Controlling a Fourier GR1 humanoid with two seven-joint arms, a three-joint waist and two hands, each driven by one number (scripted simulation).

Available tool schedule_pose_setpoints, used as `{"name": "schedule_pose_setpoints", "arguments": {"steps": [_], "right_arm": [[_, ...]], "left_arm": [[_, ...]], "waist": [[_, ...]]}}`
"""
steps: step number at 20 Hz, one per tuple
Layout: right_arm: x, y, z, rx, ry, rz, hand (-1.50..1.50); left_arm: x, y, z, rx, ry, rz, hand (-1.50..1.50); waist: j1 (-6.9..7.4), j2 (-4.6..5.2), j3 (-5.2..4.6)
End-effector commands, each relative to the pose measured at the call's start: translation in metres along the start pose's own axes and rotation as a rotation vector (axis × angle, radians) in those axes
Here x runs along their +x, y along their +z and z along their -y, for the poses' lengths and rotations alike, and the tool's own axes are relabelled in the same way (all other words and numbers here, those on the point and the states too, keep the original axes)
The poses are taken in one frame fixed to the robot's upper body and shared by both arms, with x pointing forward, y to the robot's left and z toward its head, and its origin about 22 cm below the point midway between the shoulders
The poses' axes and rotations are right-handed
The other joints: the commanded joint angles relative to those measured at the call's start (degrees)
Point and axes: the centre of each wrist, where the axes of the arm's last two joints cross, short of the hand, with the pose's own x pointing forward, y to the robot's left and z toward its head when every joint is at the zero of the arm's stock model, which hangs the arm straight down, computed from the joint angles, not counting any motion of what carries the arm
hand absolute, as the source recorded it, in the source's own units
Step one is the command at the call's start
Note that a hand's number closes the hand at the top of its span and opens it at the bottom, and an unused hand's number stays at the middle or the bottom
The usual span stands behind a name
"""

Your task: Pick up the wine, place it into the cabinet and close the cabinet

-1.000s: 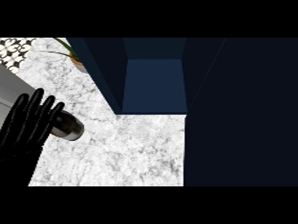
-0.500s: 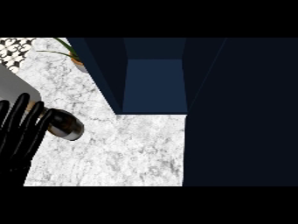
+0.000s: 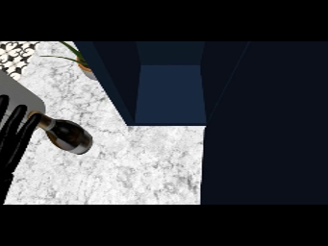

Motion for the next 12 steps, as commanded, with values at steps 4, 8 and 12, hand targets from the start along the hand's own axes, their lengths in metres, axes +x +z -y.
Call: {"name": "schedule_pose_setpoints", "arguments": {"steps": [4,8,12], "right_arm": [[0.025,0.01,-0.014,-0.019,-0.001,0.029,-1.5],[0.032,0.021,0.0,-0.015,0.028,0.042,-1.5],[0.037,0.02,-0.003,-0.019,0.033,0.056,-1.5]], "left_arm": [[0.018,0.005,-0.026,0.016,0.014,0.038,-1.5],[0.017,-0.007,-0.027,0.065,-0.019,0.032,-1.5],[0.037,-0.008,-0.051,0.098,-0.028,0.03,-1.5]], "waist": [[0.11,-0.02,-0.05],[-0.28,-0.01,0.01],[-0.26,-0.05,0.0]]}}
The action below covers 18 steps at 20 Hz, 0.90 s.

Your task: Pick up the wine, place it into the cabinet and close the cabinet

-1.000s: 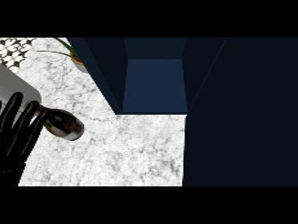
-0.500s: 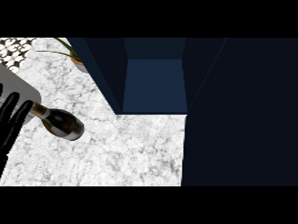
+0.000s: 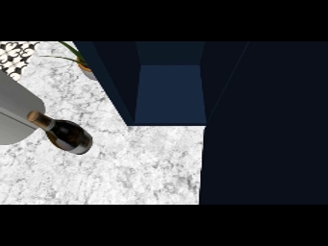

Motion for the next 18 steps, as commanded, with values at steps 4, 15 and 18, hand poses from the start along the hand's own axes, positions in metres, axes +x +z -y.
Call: {"name": "schedule_pose_setpoints", "arguments": {"steps": [4,15,18], "right_arm": [[0.035,0.031,-0.012,0.003,-0.017,0.048,-1.5],[0.033,0.029,-0.009,0.042,-0.021,0.053,-1.5],[0.031,0.016,-0.003,0.047,-0.006,0.063,-1.5]], "left_arm": [[0.009,-0.006,-0.03,0.056,0.014,0.008,-1.5],[-0.038,-0.005,-0.082,0.066,0.022,-0.118,-1.5],[-0.049,-0.005,-0.091,0.061,0.035,-0.149,-1.5]], "waist": [[-0.17,-0.04,0.0],[-0.39,0.02,0.0],[-0.14,0.07,0.0]]}}
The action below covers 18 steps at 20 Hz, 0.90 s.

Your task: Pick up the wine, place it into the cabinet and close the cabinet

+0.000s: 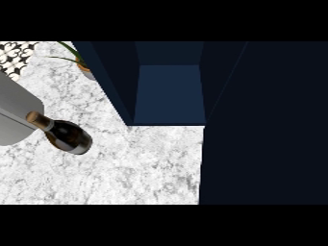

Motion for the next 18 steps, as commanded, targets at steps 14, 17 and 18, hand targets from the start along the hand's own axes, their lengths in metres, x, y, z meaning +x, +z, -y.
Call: {"name": "schedule_pose_setpoints", "arguments": {"steps": [14,17,18], "right_arm": [[0.039,0.018,-0.005,0.032,-0.016,0.06,-1.5],[0.045,0.011,-0.005,0.028,-0.028,0.075,-1.5],[0.041,0.014,-0.005,0.015,-0.031,0.067,-1.5]], "left_arm": [[-0.085,-0.014,-0.031,0.06,-0.032,-0.046,-1.5],[-0.1,-0.005,-0.056,0.062,-0.034,-0.037,-1.5],[-0.092,-0.011,-0.05,0.058,-0.033,-0.044,-1.5]], "waist": [[-0.13,-0.01,-0.01],[-0.22,0.04,-0.07],[-0.04,0.0,0.0]]}}
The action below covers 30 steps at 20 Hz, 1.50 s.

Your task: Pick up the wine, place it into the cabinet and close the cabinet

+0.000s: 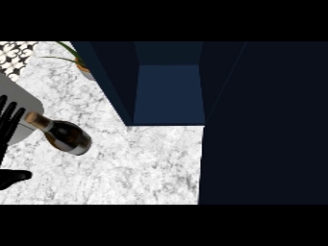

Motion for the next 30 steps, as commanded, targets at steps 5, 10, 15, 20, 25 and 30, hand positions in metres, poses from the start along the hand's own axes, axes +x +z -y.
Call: {"name": "schedule_pose_setpoints", "arguments": {"steps": [5,10,15,20,25,30], "right_arm": [[0.021,0.023,-0.003,0.024,-0.053,0.065,-1.5],[0.027,0.028,-0.004,0.022,-0.049,0.072,-1.5],[0.02,0.021,-0.015,0.029,-0.058,0.08,-1.5],[0.031,0.033,-0.007,0.041,-0.05,0.062,-1.5],[0.031,0.027,-0.005,0.059,-0.034,0.076,-1.5],[0.03,0.031,0.001,0.056,-0.028,0.08,-1.5]], "left_arm": [[-0.034,-0.012,-0.009,-0.006,-0.005,-0.03,-1.5],[-0.042,-0.015,-0.023,0.004,-0.015,-0.04,-1.5],[-0.06,-0.017,-0.028,-0.029,0.018,-0.052,-1.5],[-0.081,-0.018,-0.018,-0.03,0.017,-0.047,-1.5],[-0.111,-0.016,-0.021,-0.036,0.019,-0.054,-1.5],[-0.125,-0.004,-0.022,-0.029,0.011,-0.06,-1.5]], "waist": [[-0.09,0.07,0.01],[-0.08,0.03,0.02],[0.06,0.05,0.01],[-0.18,-0.01,0.02],[-0.67,0.14,-0.02],[-0.67,0.1,0.01]]}}
